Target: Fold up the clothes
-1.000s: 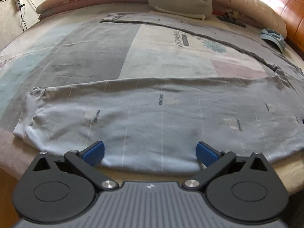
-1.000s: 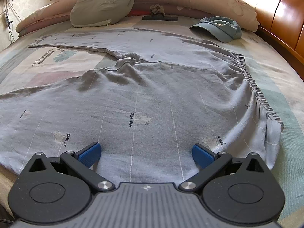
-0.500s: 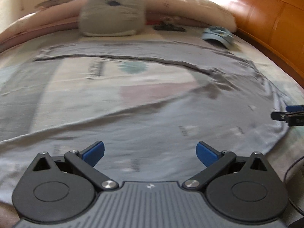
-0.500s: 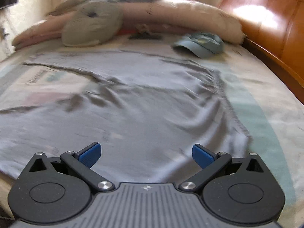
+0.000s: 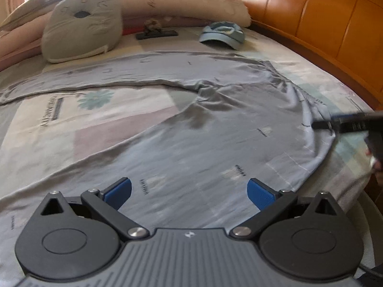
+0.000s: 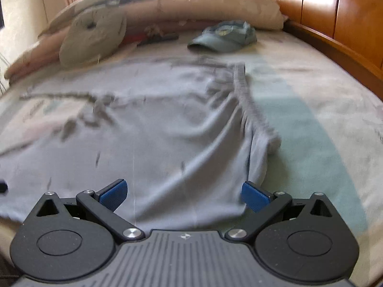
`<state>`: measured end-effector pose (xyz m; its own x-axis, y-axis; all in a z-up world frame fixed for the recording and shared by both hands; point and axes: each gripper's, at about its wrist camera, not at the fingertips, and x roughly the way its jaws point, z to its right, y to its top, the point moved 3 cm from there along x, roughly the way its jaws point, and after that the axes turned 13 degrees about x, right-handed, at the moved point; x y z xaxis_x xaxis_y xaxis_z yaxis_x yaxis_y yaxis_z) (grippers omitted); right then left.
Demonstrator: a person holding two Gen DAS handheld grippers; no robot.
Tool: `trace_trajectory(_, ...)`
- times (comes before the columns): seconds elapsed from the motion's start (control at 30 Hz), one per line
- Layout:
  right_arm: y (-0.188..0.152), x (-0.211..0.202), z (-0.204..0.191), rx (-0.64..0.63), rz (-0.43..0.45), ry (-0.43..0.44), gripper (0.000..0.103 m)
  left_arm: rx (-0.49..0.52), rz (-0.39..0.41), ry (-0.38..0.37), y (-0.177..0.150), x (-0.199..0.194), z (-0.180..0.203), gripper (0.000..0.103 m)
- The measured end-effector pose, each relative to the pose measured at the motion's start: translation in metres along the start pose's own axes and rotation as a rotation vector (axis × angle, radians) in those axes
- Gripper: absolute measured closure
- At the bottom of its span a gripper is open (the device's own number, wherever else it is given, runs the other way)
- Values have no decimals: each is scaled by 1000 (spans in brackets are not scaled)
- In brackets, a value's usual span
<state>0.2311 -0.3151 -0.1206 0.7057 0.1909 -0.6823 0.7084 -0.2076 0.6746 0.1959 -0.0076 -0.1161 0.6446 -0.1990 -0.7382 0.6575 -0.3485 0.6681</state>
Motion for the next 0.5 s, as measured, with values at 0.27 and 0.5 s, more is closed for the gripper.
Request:
trace_trajectory(0.27, 6, 29, 20, 38, -32, 8, 0, 11, -83, -49, 2, 24, 17, 1)
trace_trajectory(0.5, 9, 18, 32, 48, -57, 76, 0, 69, -68, -49, 25, 28, 33, 1)
